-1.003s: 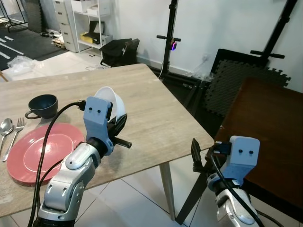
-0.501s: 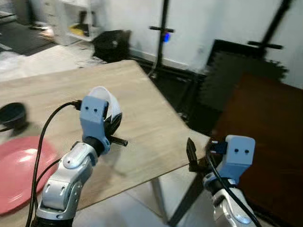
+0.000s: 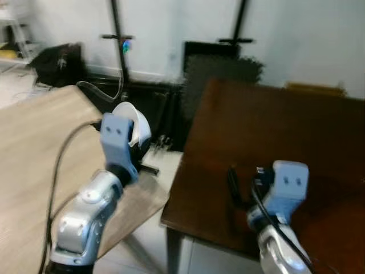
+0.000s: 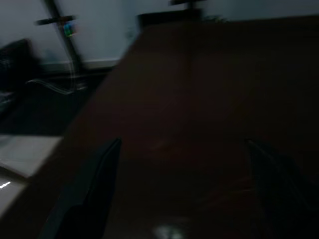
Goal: Setting the table
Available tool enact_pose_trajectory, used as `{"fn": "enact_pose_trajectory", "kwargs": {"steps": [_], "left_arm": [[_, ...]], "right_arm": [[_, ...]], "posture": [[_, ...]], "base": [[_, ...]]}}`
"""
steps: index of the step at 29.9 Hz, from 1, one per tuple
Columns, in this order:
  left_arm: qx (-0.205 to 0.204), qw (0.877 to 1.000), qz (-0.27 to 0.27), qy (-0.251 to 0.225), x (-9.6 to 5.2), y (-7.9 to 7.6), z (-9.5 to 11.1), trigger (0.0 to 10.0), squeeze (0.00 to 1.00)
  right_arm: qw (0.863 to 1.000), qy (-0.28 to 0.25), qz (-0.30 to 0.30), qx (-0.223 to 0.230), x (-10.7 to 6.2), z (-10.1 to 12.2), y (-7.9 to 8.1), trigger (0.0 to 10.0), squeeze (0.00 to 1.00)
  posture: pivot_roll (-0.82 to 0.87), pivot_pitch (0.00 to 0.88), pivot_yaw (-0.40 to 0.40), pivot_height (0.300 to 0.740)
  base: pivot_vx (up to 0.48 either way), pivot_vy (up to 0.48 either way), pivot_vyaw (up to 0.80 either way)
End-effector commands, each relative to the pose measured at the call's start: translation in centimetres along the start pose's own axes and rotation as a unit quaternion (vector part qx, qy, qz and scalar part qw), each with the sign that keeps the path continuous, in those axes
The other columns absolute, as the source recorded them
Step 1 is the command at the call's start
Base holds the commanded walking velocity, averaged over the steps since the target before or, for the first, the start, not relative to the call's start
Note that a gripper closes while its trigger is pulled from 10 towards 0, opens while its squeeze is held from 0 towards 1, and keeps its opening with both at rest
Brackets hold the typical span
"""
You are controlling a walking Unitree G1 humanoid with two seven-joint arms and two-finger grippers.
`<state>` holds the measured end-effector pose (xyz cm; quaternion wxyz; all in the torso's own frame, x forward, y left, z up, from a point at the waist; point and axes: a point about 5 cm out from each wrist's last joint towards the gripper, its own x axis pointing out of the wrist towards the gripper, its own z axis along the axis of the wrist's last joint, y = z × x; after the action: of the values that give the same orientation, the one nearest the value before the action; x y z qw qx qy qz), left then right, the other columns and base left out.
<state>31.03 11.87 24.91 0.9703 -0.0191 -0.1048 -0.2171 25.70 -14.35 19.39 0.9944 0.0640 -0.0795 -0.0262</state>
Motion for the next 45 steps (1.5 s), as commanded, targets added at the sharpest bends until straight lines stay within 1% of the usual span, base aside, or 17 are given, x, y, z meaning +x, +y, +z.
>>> {"fn": "enact_pose_trajectory", "kwargs": {"steps": [1,6,10,21,23,24,26,31,37,39,45], "left_arm": [[0.001,1.0,0.009,0.002,-0.29,0.45,-0.13,10.0,0.0],[-0.007,1.0,0.014,0.004,-0.17,0.49,-0.16,10.0,0.0],[-0.023,0.999,0.023,0.001,-0.19,0.75,-0.13,10.0,0.0],[-0.016,1.0,0.026,0.006,-0.19,0.81,-0.36,10.0,0.0],[-0.008,0.999,0.029,0.011,-0.17,0.85,-0.49,10.0,0.0],[-0.011,0.999,0.03,0.012,-0.17,0.84,-0.56,10.0,0.0],[0.002,1.0,0.024,0.018,-0.08,0.7,-0.65,10.0,0.0],[0.002,1.0,0.014,0.017,0.01,0.3,-0.69,10.0,0.0],[0.006,1.0,0.013,0.016,0.07,0.28,-0.72,10.0,0.0],[0.012,1.0,0.007,0.015,0.14,0.19,-0.7,10.0,0.0],[0.011,1.0,0.005,0.013,0.18,0.07,-0.73,10.0,0.0]], "right_arm": [[1.0,-0.002,0.009,0.004,-0.13,0.12,0.51,10.0,0.0],[1.0,-0.003,0.008,0.001,-0.14,0.15,0.49,10.0,0.0],[1.0,-0.002,0.008,0.0,-0.19,0.11,0.45,10.0,0.0],[1.0,-0.001,0.009,0.0,-0.19,0.08,0.53,10.0,0.0],[1.0,-0.001,0.01,0.0,-0.2,0.07,0.53,10.0,0.0],[1.0,-0.001,0.01,0.0,-0.19,0.08,0.53,10.0,0.0],[1.0,-0.001,0.01,0.0,-0.18,0.09,0.55,10.0,0.0],[1.0,-0.002,0.011,-0.002,-0.13,0.07,0.54,10.0,0.0],[1.0,-0.002,0.01,-0.001,-0.1,0.05,0.54,10.0,0.0],[1.0,-0.001,0.011,0.003,-0.11,0.04,0.57,10.0,0.0],[1.0,-0.001,0.011,0.008,-0.11,0.07,0.57,10.0,0.0]], "posture": [[0.0,0.127,0.033,0.74],[0.0,0.126,0.034,0.74],[0.0,0.127,0.034,0.74],[0.0,0.127,0.033,0.74],[0.0,0.127,0.033,0.74],[0.0,0.127,0.033,0.74],[0.0,0.127,0.033,0.74],[0.0,0.124,0.032,0.74],[0.0,0.12,0.033,0.74],[0.0,0.12,0.033,0.74],[-0.01,0.118,0.034,0.74]], "base": [[0.0,0.0,0.0],[0.0,0.0,0.0],[0.0,0.39,0.0],[0.0,0.467,0.0],[0.0,0.48,0.0],[0.0,0.0,0.0],[0.0,0.0,0.0],[0.0,0.0,0.0],[0.0,0.0,0.0],[0.0,-0.465,-0.26],[0.0,-0.465,-0.75]]}}
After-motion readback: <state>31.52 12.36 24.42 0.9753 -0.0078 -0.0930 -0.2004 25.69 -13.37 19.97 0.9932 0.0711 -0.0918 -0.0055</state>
